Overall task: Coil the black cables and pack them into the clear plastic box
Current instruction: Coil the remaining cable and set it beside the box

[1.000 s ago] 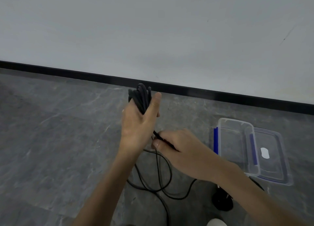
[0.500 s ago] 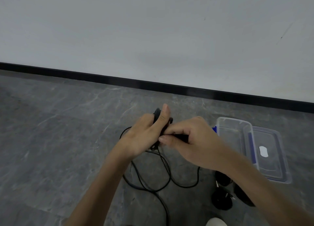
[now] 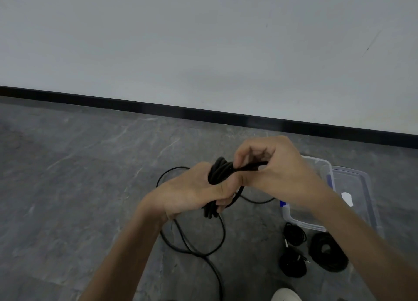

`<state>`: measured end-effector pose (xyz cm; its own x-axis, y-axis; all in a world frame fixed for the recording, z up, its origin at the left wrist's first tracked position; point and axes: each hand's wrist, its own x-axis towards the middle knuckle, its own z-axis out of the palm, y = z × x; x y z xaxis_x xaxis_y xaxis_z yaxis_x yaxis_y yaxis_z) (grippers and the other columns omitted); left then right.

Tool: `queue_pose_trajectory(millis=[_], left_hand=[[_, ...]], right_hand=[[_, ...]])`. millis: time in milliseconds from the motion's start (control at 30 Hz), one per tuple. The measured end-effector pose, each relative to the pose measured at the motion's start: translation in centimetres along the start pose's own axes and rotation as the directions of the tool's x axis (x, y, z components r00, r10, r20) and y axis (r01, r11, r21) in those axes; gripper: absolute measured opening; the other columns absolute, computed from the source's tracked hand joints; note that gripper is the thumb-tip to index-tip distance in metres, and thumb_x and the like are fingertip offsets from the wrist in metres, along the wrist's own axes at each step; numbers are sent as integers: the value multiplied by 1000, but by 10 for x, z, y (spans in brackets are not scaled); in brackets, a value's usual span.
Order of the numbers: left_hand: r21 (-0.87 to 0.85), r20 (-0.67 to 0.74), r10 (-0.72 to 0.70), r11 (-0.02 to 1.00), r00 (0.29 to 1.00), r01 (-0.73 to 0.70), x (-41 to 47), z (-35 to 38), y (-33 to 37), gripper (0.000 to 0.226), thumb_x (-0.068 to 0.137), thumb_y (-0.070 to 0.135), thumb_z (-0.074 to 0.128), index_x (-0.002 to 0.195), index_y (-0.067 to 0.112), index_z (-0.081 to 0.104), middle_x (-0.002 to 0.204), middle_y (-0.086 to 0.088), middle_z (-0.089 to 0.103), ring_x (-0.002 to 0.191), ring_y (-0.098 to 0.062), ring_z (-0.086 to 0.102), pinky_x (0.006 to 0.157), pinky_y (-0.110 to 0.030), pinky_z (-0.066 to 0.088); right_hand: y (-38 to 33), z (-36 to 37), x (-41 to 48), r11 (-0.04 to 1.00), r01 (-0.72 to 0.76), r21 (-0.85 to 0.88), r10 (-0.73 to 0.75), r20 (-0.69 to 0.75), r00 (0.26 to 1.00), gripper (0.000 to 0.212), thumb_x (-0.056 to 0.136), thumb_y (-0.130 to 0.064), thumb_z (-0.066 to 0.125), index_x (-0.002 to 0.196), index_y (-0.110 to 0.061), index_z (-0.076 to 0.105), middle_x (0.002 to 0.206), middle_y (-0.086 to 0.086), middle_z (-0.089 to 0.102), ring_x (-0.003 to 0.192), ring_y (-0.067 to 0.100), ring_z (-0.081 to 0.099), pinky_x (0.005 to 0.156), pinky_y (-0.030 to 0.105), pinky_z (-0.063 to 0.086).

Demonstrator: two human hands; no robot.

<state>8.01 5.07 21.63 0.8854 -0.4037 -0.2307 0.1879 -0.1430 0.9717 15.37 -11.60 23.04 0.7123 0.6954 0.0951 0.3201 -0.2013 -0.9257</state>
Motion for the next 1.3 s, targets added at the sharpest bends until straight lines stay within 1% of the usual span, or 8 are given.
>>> queue_pose_trajectory(millis=[200, 367, 500, 667, 967, 1100, 1167, 1300], left_hand=[[-62, 24, -5, 998, 1000, 6, -1, -1, 4, 32, 76, 58, 68, 61, 32, 58, 58, 10, 50, 56, -9, 50, 62, -22, 44], [-122, 32, -12, 992, 999, 16, -4, -3, 8, 28, 87, 40, 55, 61, 29, 57, 55, 7, 46, 54, -11, 47, 60, -21, 43], [-180, 27, -30, 983, 999, 34, -7, -5, 7, 31, 87, 38, 55, 70, 13, 49, 52, 6, 43, 50, -10, 45, 58, -20, 43], [-217, 16, -23, 976, 1000, 26, -8, -8, 5, 51, 87, 36, 54, 74, -12, 42, 50, 4, 40, 47, -10, 43, 57, -19, 41], [-430, -24, 110, 896, 994, -110, -10, -7, 4, 28, 85, 27, 52, 74, 3, 43, 46, 10, 41, 43, -7, 43, 54, -16, 42], [-587, -68, 228, 778, 971, -224, -10, -8, 4, 34, 84, 36, 65, 72, 15, 42, 49, 16, 48, 46, -2, 47, 56, -14, 44], [-608, -112, 237, 751, 965, -256, -9, -8, 4, 29, 83, 38, 67, 72, 16, 50, 48, 17, 46, 47, -2, 47, 57, -14, 44], [-645, -226, 236, 691, 945, -326, -8, -8, 6, 22, 79, 37, 71, 71, 21, 58, 48, 16, 46, 49, -3, 47, 58, -14, 47]], right_hand=[[1, -2, 1, 998, 9, 70, -11, 25, 1000, 23, 59, -29, 80, 70, -12, 68, 65, -4, 68, 59, 3, 61, 61, 18, 49], [9, -10, 1, 999, -20, 28, 22, -79, 997, 40, 52, -47, 80, 73, -13, 71, 70, 2, 70, 66, 21, 67, 65, 36, 55], [13, -9, 4, 997, -11, 80, 17, -66, 998, 34, 58, -39, 77, 76, -11, 71, 73, -1, 72, 69, 9, 68, 69, 19, 53], [18, -10, 6, 991, 16, 132, -4, -91, 996, 27, 65, -37, 73, 79, -14, 71, 78, -3, 72, 76, 11, 69, 76, 23, 55], [22, -3, 10, 983, -73, 169, 69, 31, 997, 28, 81, -35, 49, 88, -14, 67, 72, -21, 69, 72, -8, 63, 71, 8, 45], [32, 5, 9, 973, -222, 70, 216, 83, 973, 46, 90, -57, 33, 69, -34, 68, 68, -3, 68, 69, 15, 65, 81, 34, 50], [31, 12, 9, 965, -249, 85, 237, 129, 963, 55, 90, -64, 29, 66, -29, 64, 65, 8, 63, 64, 31, 58, 76, 48, 51], [21, 21, 8, 953, -294, 76, 277, 177, 944, 47, 88, -57, 29, 67, -24, 55, 50, -4, 48, 48, 10, 44, 59, 35, 42]])
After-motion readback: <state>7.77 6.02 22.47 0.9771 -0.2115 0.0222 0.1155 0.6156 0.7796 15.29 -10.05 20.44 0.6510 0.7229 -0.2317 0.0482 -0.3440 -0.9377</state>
